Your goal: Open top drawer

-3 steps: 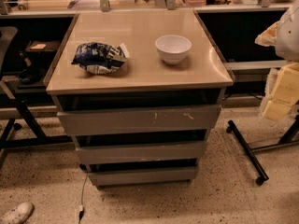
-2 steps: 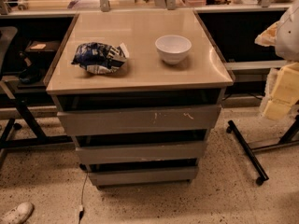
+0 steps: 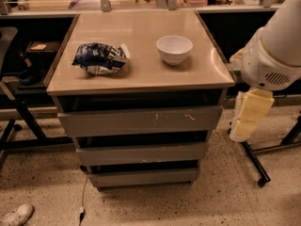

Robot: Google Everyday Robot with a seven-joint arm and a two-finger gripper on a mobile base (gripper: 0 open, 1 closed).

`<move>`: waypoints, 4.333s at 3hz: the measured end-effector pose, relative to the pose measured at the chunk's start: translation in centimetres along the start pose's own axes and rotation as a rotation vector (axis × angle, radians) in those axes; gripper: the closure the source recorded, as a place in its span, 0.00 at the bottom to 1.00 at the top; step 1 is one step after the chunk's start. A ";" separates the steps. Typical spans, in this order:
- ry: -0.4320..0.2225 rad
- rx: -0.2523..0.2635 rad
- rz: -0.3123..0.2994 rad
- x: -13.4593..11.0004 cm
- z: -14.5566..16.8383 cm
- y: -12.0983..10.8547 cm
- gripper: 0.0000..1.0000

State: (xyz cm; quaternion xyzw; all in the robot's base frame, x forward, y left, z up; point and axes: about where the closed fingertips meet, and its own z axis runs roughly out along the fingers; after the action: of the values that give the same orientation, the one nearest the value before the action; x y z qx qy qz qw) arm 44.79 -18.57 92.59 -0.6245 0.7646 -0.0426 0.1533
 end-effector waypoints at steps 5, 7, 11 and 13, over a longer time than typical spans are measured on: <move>-0.058 -0.086 -0.068 -4.6 16.7 0.9 0.00; -0.055 -0.103 -0.055 -4.9 22.5 0.4 0.00; -0.017 -0.093 -0.067 -5.2 28.3 -2.8 0.00; -0.006 -0.098 -0.085 -5.3 30.6 -3.6 0.00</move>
Offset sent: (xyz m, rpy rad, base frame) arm 0.0691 0.0727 -0.1230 0.0487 0.0469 0.1301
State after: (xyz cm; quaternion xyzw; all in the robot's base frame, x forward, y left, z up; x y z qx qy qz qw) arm 57.90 -10.35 65.41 -0.6632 0.7382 -0.0096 0.1229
